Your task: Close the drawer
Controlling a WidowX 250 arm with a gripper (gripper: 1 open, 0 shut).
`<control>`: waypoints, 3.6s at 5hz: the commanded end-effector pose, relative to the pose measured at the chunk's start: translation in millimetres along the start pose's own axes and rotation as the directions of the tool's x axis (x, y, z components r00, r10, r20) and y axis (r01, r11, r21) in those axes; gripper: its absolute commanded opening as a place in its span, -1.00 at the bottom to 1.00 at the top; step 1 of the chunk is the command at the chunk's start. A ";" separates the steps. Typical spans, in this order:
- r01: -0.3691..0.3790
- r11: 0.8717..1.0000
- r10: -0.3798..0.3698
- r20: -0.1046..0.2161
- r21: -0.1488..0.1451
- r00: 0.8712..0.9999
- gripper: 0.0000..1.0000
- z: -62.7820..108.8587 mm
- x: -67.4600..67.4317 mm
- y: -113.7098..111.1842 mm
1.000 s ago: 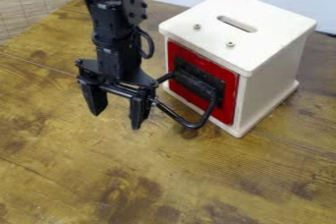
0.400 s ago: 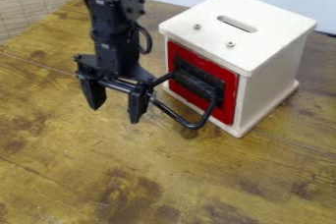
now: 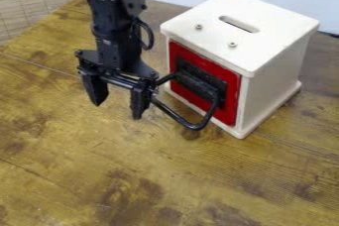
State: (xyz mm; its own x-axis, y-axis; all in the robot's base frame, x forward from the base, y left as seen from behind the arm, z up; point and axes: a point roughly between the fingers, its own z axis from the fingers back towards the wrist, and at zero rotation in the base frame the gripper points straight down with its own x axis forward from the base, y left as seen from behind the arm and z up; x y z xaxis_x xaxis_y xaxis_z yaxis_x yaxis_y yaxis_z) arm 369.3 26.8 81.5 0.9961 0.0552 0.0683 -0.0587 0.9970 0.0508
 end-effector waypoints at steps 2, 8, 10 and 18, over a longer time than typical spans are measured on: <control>-0.021 1.000 0.020 0.075 0.017 0.997 1.00 17.2 9.0 9.7; -0.014 1.000 0.013 0.068 0.023 0.998 1.00 14.2 4.9 16.5; -0.004 1.000 0.003 0.052 0.016 0.999 1.00 15.2 6.8 21.8; 0.027 0.998 -0.025 0.040 -0.049 0.999 1.00 63.8 8.8 40.0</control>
State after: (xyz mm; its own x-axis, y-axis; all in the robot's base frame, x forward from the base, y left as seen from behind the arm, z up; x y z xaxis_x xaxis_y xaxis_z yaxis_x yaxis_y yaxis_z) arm 368.0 54.7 109.4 1.0000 0.0057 0.0000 -0.0057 0.9999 -0.0105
